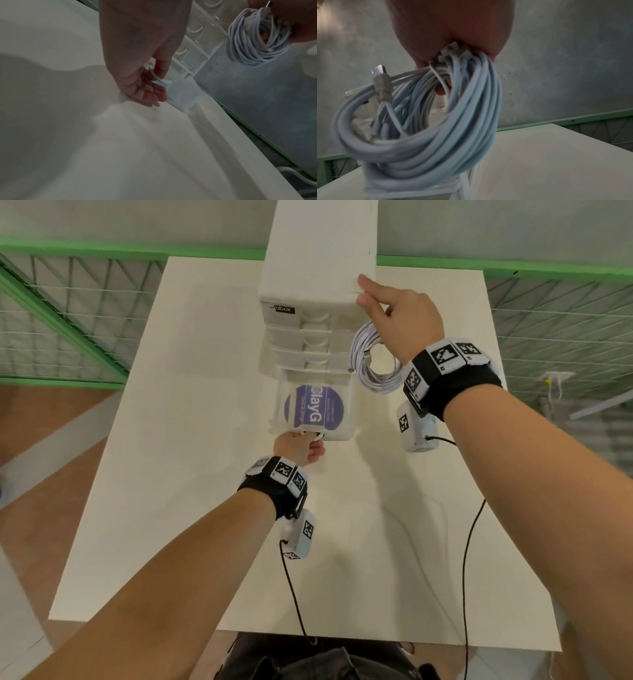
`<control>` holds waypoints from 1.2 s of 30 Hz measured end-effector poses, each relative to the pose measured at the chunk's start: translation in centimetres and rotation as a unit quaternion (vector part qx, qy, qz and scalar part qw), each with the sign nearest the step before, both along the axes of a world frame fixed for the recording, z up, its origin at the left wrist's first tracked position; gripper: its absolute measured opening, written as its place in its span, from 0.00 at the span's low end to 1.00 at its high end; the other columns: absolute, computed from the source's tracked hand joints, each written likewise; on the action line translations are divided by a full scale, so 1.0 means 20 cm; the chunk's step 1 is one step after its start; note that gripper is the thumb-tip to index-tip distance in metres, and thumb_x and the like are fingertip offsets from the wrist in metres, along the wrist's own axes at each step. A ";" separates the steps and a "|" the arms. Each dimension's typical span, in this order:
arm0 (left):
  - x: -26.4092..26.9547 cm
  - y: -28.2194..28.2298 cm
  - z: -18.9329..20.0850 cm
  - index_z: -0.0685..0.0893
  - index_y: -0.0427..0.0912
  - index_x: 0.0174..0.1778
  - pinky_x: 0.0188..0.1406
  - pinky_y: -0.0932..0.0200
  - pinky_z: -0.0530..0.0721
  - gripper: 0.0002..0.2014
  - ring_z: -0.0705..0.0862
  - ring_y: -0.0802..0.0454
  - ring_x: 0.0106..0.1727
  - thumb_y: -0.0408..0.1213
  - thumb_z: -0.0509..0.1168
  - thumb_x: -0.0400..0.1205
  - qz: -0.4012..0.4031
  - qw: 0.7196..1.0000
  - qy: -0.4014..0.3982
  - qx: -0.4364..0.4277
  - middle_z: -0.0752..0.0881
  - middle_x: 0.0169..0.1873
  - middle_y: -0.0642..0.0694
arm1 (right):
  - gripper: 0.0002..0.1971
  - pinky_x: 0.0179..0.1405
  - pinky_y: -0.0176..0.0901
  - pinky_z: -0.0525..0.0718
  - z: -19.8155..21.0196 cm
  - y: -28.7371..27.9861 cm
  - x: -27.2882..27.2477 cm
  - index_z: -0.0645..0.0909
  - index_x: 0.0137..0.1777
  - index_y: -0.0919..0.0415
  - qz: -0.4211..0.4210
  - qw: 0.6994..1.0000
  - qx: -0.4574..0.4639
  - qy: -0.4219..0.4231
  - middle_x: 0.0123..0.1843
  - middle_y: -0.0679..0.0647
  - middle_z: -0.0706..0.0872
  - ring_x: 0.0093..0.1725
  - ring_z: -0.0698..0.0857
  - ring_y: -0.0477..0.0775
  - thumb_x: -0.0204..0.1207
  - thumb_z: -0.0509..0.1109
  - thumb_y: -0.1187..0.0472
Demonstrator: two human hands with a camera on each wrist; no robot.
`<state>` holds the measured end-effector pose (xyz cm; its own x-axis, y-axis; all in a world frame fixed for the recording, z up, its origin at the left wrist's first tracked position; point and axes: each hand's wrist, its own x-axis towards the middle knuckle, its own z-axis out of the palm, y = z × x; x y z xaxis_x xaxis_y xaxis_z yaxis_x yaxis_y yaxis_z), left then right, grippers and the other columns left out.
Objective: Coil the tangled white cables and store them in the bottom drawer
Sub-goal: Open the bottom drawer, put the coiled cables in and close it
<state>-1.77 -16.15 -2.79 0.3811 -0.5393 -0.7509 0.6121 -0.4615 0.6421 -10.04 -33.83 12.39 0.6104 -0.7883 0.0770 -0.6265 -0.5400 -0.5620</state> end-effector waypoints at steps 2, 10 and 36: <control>-0.02 0.04 0.01 0.72 0.38 0.30 0.10 0.71 0.68 0.14 0.74 0.58 0.11 0.30 0.62 0.82 -0.007 1.000 -0.017 0.007 0.76 0.11 0.51 | 0.20 0.59 0.43 0.79 0.00 0.01 0.00 0.71 0.70 0.34 -0.006 1.000 0.001 0.000 0.68 0.45 0.83 0.60 0.83 0.53 0.79 0.53 0.38; -0.06 0.10 0.04 0.79 0.36 0.34 0.15 0.70 0.73 0.09 0.80 0.57 0.15 0.32 0.67 0.80 -0.037 0.999 -0.031 0.023 0.81 0.18 0.46 | 0.20 0.55 0.46 0.82 -0.02 0.03 0.01 0.72 0.68 0.33 -0.033 0.999 0.006 -0.022 0.59 0.49 0.88 0.52 0.86 0.57 0.78 0.54 0.37; 0.22 0.13 0.29 0.67 0.41 0.75 0.70 0.51 0.73 0.30 0.73 0.47 0.69 0.52 0.64 0.80 -0.217 0.823 -0.516 -0.099 0.74 0.69 0.41 | 0.23 0.41 0.46 0.75 -0.50 0.41 0.21 0.80 0.38 0.64 -0.209 0.943 0.203 -0.159 0.39 0.61 0.85 0.41 0.81 0.61 0.83 0.54 0.48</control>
